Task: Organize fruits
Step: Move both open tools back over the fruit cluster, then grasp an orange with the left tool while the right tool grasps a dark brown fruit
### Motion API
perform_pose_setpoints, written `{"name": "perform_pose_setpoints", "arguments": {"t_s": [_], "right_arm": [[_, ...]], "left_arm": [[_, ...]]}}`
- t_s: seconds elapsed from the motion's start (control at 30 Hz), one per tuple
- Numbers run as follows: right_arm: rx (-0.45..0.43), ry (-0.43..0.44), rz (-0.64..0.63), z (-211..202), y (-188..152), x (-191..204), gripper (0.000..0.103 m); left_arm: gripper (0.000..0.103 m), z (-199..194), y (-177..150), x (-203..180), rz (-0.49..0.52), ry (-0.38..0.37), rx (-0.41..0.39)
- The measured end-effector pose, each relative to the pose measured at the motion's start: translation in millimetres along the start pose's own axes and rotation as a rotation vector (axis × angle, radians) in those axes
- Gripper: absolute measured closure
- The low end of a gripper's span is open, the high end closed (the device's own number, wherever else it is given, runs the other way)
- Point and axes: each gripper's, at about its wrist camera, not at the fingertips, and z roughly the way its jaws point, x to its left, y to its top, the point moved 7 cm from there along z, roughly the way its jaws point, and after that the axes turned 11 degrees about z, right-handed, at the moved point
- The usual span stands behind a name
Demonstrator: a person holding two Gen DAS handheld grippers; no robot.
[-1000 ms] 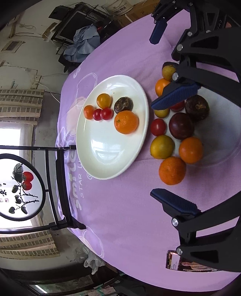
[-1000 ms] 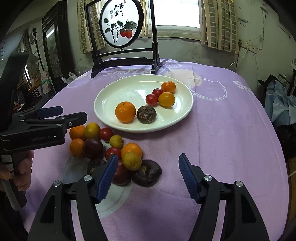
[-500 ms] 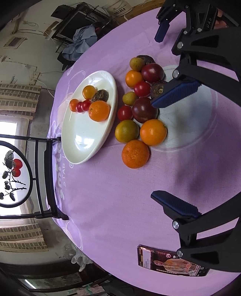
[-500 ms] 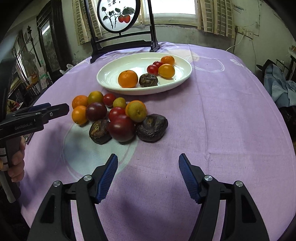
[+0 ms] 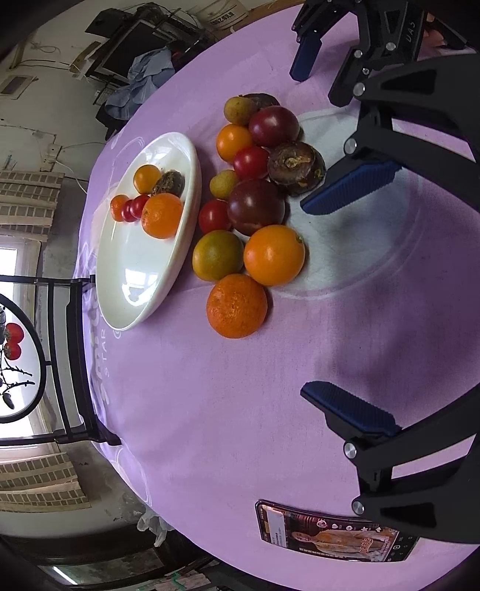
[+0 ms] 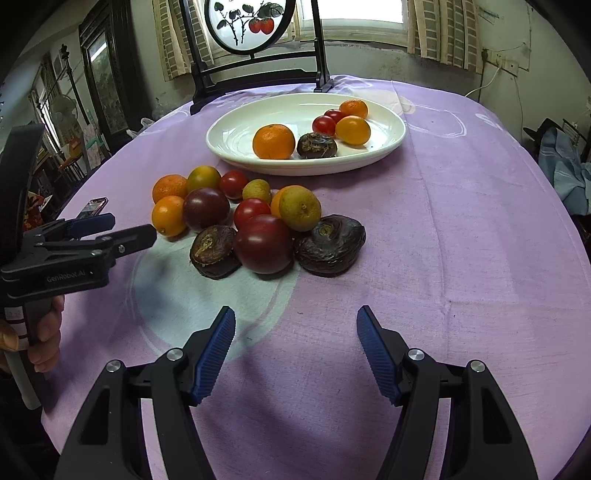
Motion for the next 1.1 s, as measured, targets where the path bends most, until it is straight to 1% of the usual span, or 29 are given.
{"name": "perform_pose_setpoints", "arguments": {"t_s": [0.13,0.2,0.27,0.5,0.57,0.7,0.8,0.83,0.9,0.93,1.0,1.1], "right_arm": [[-0.006,0.018,0.005,-2.6,0.0,-0.2,0.034],[-0.008,0.024,0.005,-4.7,-0.9,-0.2,0.034],[-0.011,0.033,0.007,-7.0,-1.6,-0.6,0.034],[-0.021,0.058,0.023,-13.0,-3.9,-5.0,0.034],[-0.023,0.064,0.025,-14.3,-4.7,-5.4,0.034],[-0.031,0.078,0.027,-18.3,-5.2,-6.5,0.034],[-0.033,0.08,0.032,-19.2,-5.6,-9.4,0.034],[-0.032,0.078,0.036,-19.0,-5.5,-10.8,0.034],[-0.03,0.076,0.042,-18.2,-5.4,-12.6,0.034],[-0.029,0.075,0.043,-17.8,-5.6,-12.8,0.034],[-0.027,0.072,0.038,-17.0,-5.9,-12.3,0.034],[-0.024,0.067,0.035,-16.5,-6.2,-12.1,0.034]], "left_arm": [[0.014,2.1,-0.2,-2.8,0.006,0.005,0.007],[0.015,3.0,-0.2,-4.2,0.01,0.009,0.012],[0.018,4.1,-0.7,-6.4,0.015,0.009,0.021],[0.02,6.7,0.6,-11.9,0.022,0.015,0.03],[0.028,10.9,1.3,-15.1,0.025,0.007,0.047],[0.034,24.9,3.5,-19.6,0.017,-0.022,0.094],[0.035,31.0,9.2,-22.6,0.032,-0.001,0.098],[0.039,32.3,11.3,-23.7,0.034,-0.004,0.097],[0.05,33.4,16.1,-27.0,0.049,-0.018,0.091],[0.064,33.2,18.4,-28.9,0.061,-0.022,0.084],[0.065,32.9,19.8,-29.3,0.068,-0.017,0.077],[0.065,30.1,16.8,-27.5,0.057,-0.033,0.068]]}}
